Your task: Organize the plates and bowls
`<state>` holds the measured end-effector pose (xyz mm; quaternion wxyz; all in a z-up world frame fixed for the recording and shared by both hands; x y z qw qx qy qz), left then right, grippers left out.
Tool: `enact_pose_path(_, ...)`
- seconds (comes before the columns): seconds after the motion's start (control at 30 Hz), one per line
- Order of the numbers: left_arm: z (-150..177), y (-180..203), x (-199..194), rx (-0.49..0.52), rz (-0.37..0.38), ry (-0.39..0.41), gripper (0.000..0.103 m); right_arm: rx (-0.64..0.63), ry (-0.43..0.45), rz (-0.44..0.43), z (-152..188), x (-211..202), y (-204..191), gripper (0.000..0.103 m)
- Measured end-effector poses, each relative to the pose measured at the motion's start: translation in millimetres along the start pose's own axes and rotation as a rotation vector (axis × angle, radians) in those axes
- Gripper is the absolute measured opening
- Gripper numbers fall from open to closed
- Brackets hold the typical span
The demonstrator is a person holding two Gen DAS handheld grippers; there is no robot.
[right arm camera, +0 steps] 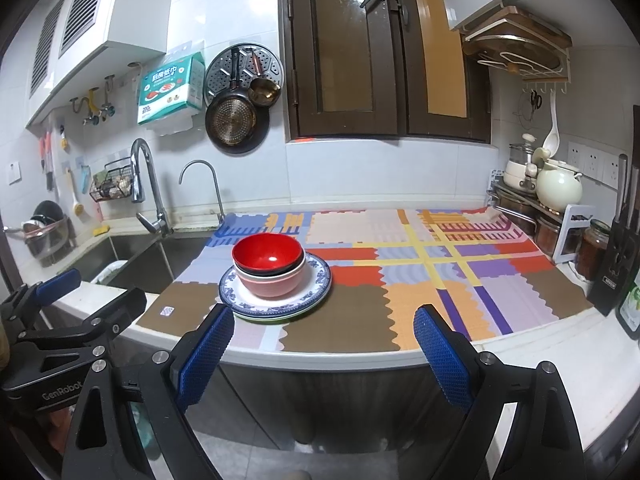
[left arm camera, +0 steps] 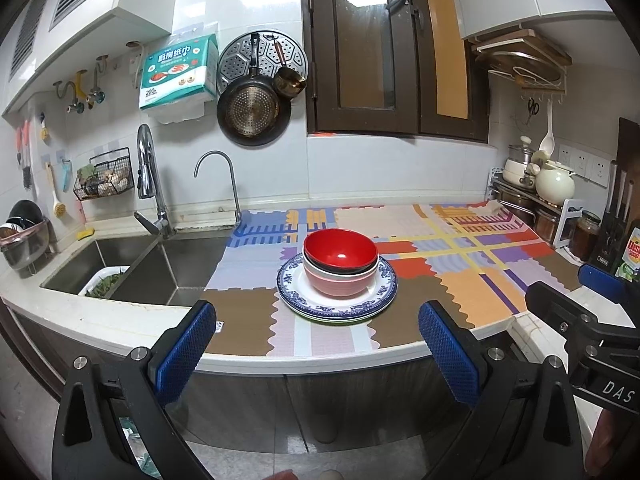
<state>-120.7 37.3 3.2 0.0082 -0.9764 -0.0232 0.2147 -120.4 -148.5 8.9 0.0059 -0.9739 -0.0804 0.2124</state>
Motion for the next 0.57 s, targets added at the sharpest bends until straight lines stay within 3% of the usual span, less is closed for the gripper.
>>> enact_pose_path(0.57, 0.9, -2.9, -0.4, -0.007, 0.002, 0.004, 0.103, -0.004, 0.001, 0.001, 0.0, -0.4, -1.2, 0.092)
Point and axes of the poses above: each gripper's, at about its wrist camera, not at the fingertips, and x roughly the way its jaws point, y to its right, z to its underside, the point moved 1 cm from there along x, roughly the way its jaws point, and after that the axes turned 1 degree about y, right-handed, at the moved point
